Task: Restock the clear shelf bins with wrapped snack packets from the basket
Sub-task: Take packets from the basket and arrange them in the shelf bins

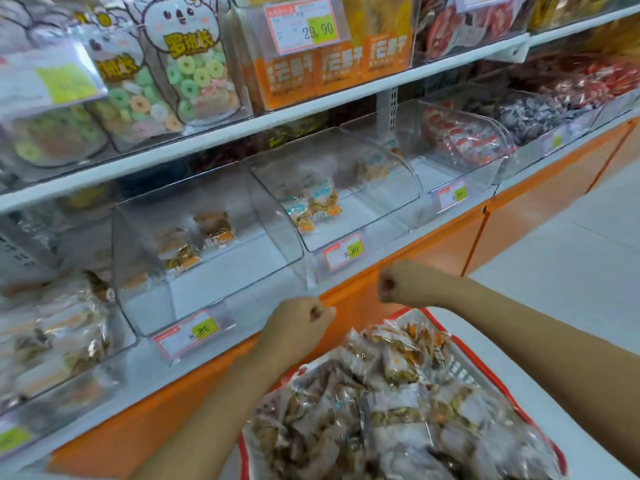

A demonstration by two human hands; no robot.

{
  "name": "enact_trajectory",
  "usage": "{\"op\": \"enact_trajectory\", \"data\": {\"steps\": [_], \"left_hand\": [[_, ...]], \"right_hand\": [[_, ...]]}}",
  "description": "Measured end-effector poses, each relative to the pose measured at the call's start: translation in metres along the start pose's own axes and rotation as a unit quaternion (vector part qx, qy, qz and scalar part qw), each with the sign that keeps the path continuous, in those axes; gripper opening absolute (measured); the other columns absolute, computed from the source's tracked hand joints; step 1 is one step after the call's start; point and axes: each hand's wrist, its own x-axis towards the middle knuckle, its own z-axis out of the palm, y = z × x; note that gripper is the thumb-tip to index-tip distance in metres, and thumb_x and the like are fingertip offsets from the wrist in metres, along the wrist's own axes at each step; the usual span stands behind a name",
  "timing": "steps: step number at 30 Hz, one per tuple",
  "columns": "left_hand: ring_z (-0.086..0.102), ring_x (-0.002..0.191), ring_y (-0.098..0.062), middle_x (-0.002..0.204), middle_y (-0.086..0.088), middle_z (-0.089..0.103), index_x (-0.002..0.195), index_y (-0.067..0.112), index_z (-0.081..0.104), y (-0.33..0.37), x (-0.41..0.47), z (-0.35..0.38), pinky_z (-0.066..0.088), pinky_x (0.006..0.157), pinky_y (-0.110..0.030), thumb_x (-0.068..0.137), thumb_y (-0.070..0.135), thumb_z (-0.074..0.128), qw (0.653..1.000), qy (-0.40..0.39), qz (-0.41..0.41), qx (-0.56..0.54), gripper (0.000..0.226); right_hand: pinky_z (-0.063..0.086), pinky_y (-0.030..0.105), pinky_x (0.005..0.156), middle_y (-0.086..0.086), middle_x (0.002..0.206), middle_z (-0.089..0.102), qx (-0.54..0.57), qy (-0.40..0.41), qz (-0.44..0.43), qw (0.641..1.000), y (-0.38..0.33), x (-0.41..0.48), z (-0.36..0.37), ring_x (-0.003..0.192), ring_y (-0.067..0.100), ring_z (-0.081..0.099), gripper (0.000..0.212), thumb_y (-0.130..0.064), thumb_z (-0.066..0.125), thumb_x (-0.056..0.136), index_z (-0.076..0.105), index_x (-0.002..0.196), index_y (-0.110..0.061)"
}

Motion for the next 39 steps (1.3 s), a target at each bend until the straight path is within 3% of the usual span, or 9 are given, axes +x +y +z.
{"op": "enact_trajectory", "data": {"steps": [6, 10, 14, 18, 20, 26, 30, 34, 39], "left_hand": [[0.053, 0.092, -0.014, 0.11, -0.003, 0.058, 0.117, 0.014, 0.056, -0.044, -0.031, 0.072, 0.043, 0.079, -0.027, 0.097, 0.039, 0.049, 0.965, -0.222, -0.139, -0.009, 0.033], [0.051, 0.087, -0.009, 0.09, 0.007, 0.051, 0.09, 0.019, 0.053, -0.067, -0.049, 0.085, 0.036, 0.074, -0.026, 0.093, 0.038, 0.05, 0.959, -0.24, -0.151, -0.029, 0.019], [0.056, 0.097, -0.015, 0.112, -0.001, 0.06, 0.117, 0.004, 0.062, -0.064, -0.052, 0.066, 0.045, 0.081, -0.03, 0.091, 0.036, 0.056, 0.965, -0.192, -0.169, -0.063, 0.042], [0.059, 0.1, -0.009, 0.119, 0.005, 0.062, 0.122, 0.018, 0.059, -0.046, -0.053, 0.023, 0.049, 0.084, -0.02, 0.082, 0.046, 0.069, 0.971, -0.12, -0.139, -0.155, 0.05], [0.063, 0.101, -0.009, 0.116, 0.006, 0.064, 0.118, 0.022, 0.06, -0.029, -0.059, -0.002, 0.054, 0.089, -0.031, 0.072, 0.053, 0.076, 0.951, -0.107, -0.125, -0.261, 0.057], [0.066, 0.064, -0.004, 0.072, 0.006, 0.071, 0.086, 0.016, 0.065, -0.001, -0.078, -0.063, 0.051, 0.062, -0.018, 0.085, 0.018, 0.068, 0.938, -0.049, -0.051, -0.34, 0.004], [0.066, 0.067, -0.012, 0.074, 0.002, 0.072, 0.085, 0.012, 0.069, -0.012, -0.086, -0.096, 0.055, 0.07, -0.03, 0.082, 0.018, 0.071, 0.942, 0.002, -0.04, -0.334, 0.007], [0.059, 0.063, -0.012, 0.063, 0.003, 0.058, 0.073, 0.015, 0.063, -0.032, -0.1, -0.127, 0.053, 0.06, -0.024, 0.07, 0.029, 0.08, 0.951, 0.087, -0.024, -0.295, 0.022], [0.062, 0.066, -0.014, 0.072, 0.001, 0.068, 0.079, 0.018, 0.071, -0.065, -0.119, -0.158, 0.053, 0.061, -0.021, 0.066, 0.034, 0.083, 0.955, 0.169, -0.023, -0.243, 0.023]], "right_hand": [[0.051, 0.037, 0.086, 0.017, 0.142, 0.043, 0.005, -0.179, 0.018, 0.984, 0.022, -0.009, 0.09, 0.115, 0.031, 0.054, 0.081, -0.005, 0.053, 0.088, 0.008, 0.154, -0.017], [0.049, 0.039, 0.088, 0.015, 0.128, 0.053, 0.004, -0.035, 0.016, 0.999, 0.027, -0.017, 0.12, 0.109, 0.032, 0.056, 0.066, -0.006, 0.048, 0.088, 0.028, 0.149, -0.024], [0.049, 0.026, 0.067, 0.006, 0.092, 0.065, 0.138, -0.02, 0.028, 0.99, 0.026, -0.022, 0.103, 0.09, 0.03, 0.064, 0.035, -0.005, 0.05, 0.086, 0.059, 0.119, -0.011], [0.049, 0.034, 0.085, 0.009, 0.087, 0.063, 0.426, -0.1, 0.006, 0.899, 0.005, -0.04, 0.044, 0.084, 0.025, 0.061, 0.01, -0.011, 0.067, 0.086, 0.064, 0.096, -0.011], [0.051, 0.032, 0.09, 0.014, 0.098, 0.061, 0.489, -0.151, -0.046, 0.858, -0.008, -0.045, 0.021, 0.091, 0.032, 0.058, 0.03, -0.013, 0.072, 0.083, 0.066, 0.111, -0.005], [0.05, 0.017, 0.055, 0.004, 0.064, 0.059, 0.53, -0.148, -0.124, 0.826, -0.07, -0.064, -0.012, 0.055, 0.009, 0.057, 0.022, -0.021, 0.065, 0.081, 0.067, 0.062, -0.009], [0.049, 0.022, 0.078, 0.017, 0.09, 0.062, 0.455, -0.084, -0.149, 0.874, -0.097, -0.063, -0.024, 0.078, 0.024, 0.061, 0.06, -0.045, 0.078, 0.073, 0.063, 0.09, 0.011], [0.052, 0.031, 0.093, -0.005, 0.111, 0.069, 0.378, -0.019, -0.207, 0.902, -0.142, -0.059, -0.053, 0.096, 0.01, 0.068, 0.056, -0.033, 0.075, 0.067, 0.061, 0.12, -0.023], [0.055, 0.028, 0.079, -0.007, 0.103, 0.064, 0.191, -0.022, -0.295, 0.936, -0.237, -0.029, -0.068, 0.086, 0.008, 0.064, 0.058, -0.028, 0.085, 0.068, 0.059, 0.121, -0.032]]}}
